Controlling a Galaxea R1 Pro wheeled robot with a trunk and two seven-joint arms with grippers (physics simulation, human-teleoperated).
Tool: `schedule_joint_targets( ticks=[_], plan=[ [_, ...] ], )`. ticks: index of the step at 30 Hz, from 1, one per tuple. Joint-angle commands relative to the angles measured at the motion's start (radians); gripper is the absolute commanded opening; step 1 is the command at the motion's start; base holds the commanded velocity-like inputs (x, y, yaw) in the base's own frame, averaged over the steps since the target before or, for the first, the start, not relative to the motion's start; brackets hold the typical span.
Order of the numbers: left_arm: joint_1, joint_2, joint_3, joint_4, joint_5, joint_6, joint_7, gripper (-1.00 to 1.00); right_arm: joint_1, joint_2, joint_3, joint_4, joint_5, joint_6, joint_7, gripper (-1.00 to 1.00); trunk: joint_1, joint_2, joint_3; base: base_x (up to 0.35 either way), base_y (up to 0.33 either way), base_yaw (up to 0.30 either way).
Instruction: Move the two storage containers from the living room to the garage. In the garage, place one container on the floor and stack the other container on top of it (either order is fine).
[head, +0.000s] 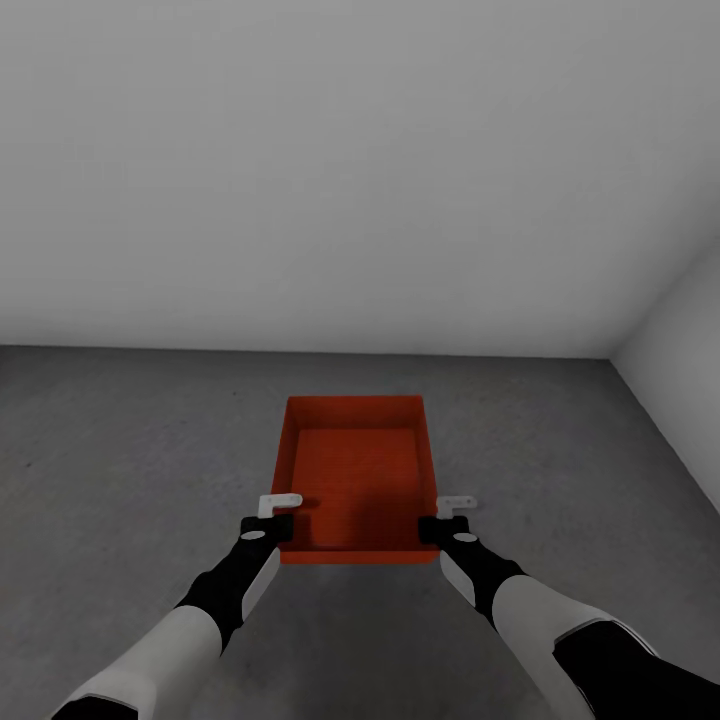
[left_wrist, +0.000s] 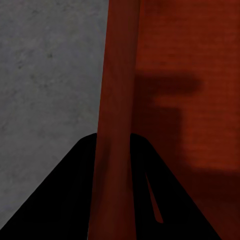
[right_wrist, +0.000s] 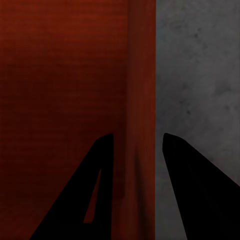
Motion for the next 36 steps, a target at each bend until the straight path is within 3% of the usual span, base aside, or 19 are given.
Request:
schedule_joint_targets(
  ticks=[1,36],
  plan=[
    [-0.001,0.002,0.018,-0.006,-0.02,0.008,0.065,-1.0,0.0,-0.012,-0.018,0.022,-0.013,-0.004,-0.008,-1.0,0.004,-0.008,-0.004,0.0,0.0,0.0],
    [-0.001,0.002,0.018,-0.006,-0.02,0.008,0.065,-1.0,0.0,-0.012,-0.018,0.022,-0.013,-0.004,-0.008,-1.0,0.138,-0.253,-0.113,0.0,0.0,0.0]
  ],
)
